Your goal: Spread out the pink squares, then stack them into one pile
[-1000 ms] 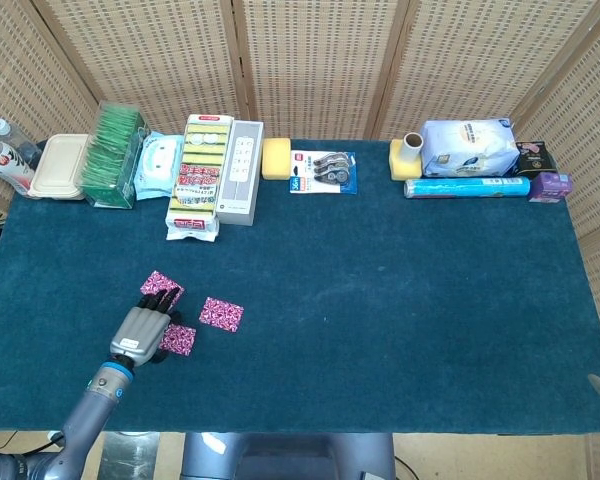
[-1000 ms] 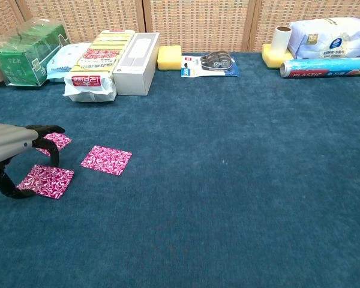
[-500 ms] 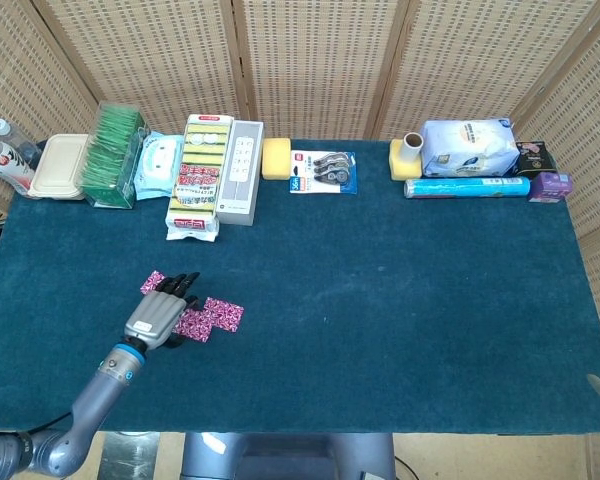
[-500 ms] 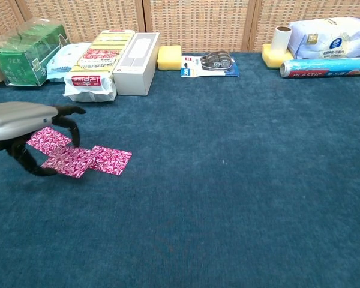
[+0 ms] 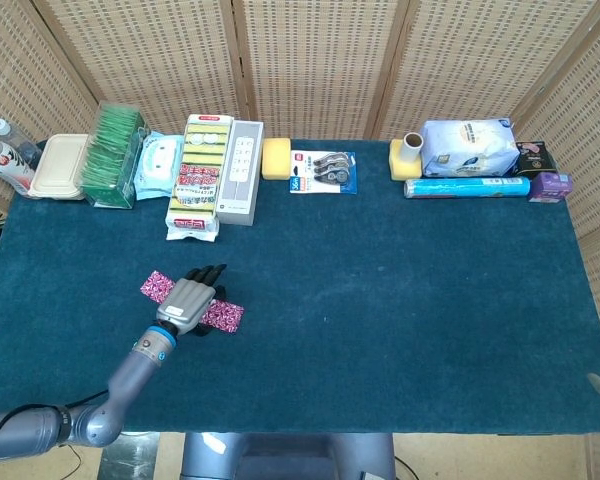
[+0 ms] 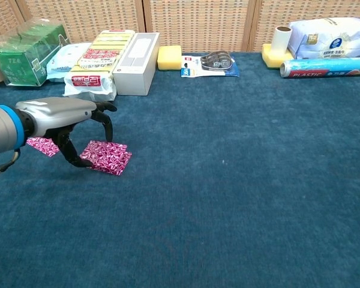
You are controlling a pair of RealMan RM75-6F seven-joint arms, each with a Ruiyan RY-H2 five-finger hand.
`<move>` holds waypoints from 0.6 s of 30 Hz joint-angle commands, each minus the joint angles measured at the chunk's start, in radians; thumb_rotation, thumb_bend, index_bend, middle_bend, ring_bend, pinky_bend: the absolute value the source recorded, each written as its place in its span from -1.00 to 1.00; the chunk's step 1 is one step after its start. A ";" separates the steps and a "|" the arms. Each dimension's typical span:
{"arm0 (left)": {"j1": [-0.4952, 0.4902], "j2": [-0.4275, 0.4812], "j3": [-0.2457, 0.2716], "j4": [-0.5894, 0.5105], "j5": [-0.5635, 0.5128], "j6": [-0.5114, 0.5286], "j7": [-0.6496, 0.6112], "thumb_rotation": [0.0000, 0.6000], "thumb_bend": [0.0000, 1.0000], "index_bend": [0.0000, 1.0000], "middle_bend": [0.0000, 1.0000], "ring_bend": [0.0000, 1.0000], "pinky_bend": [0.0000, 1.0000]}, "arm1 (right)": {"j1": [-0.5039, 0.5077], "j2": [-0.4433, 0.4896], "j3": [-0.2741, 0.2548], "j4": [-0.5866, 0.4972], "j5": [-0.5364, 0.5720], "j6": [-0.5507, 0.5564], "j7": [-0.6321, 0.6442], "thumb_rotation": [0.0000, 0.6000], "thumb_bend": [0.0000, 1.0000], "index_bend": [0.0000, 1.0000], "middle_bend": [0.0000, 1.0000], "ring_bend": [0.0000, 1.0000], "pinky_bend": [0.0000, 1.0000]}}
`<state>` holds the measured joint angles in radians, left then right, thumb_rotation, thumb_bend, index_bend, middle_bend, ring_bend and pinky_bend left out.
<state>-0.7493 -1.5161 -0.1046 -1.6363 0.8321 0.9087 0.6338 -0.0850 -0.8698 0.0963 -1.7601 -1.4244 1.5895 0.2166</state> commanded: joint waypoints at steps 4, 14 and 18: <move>-0.042 -0.038 0.010 0.008 -0.079 0.028 0.070 1.00 -0.51 -0.19 -1.00 -1.00 -0.82 | -0.001 0.003 0.001 0.003 0.000 0.001 0.011 1.00 -0.96 -0.58 -0.89 -1.00 -1.00; -0.066 -0.043 0.030 0.012 -0.115 0.052 0.095 1.00 -0.51 -0.19 -1.00 -1.00 -0.82 | -0.003 0.006 0.001 0.008 0.000 0.003 0.027 1.00 -0.96 -0.58 -0.90 -1.00 -1.00; -0.075 -0.050 0.033 0.019 -0.125 0.060 0.100 1.00 -0.51 -0.19 -1.00 -1.00 -0.82 | -0.004 0.006 0.001 0.007 -0.002 0.003 0.028 1.00 -0.96 -0.58 -0.89 -1.00 -1.00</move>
<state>-0.8231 -1.5650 -0.0716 -1.6181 0.7082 0.9686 0.7338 -0.0885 -0.8633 0.0973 -1.7527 -1.4260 1.5930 0.2441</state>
